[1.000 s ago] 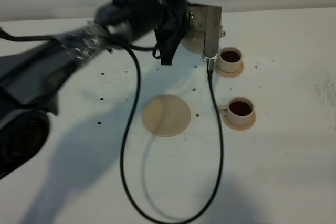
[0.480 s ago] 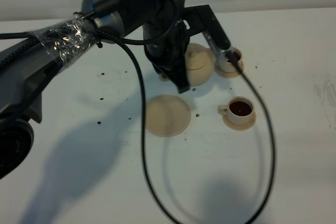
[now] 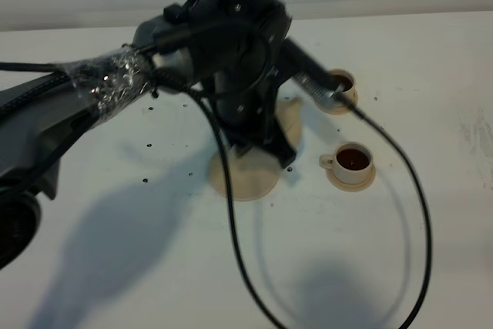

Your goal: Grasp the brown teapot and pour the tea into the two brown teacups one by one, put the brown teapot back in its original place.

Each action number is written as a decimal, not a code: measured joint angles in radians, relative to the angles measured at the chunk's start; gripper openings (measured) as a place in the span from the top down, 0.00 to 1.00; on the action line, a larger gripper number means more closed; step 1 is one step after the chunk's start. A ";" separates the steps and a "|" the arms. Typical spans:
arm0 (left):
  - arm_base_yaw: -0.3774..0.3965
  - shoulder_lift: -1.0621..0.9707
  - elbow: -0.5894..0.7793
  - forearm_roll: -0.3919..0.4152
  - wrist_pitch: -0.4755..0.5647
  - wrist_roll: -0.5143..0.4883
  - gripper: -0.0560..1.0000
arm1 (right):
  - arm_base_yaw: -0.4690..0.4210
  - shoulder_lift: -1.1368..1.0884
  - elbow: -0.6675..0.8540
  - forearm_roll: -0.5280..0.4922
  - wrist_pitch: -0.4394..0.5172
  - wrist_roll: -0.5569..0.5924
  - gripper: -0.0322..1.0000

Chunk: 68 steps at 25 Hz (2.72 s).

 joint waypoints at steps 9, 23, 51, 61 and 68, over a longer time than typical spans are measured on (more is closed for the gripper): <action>0.003 -0.164 0.293 0.016 -0.205 -0.193 0.85 | 0.000 0.000 0.000 0.000 0.000 0.000 0.59; 0.025 -0.121 0.360 0.018 -0.308 -0.336 0.85 | 0.000 0.000 0.000 0.001 0.000 0.000 0.59; 0.048 -0.053 0.363 -0.019 -0.378 -0.357 0.84 | 0.000 0.000 0.000 0.001 0.000 0.000 0.59; 0.064 -0.102 0.359 -0.020 -0.291 -0.351 0.42 | 0.000 0.000 0.000 0.001 0.000 0.000 0.59; 0.064 -0.255 0.390 -0.042 -0.003 -0.295 0.34 | 0.000 0.000 0.000 0.001 0.000 0.000 0.59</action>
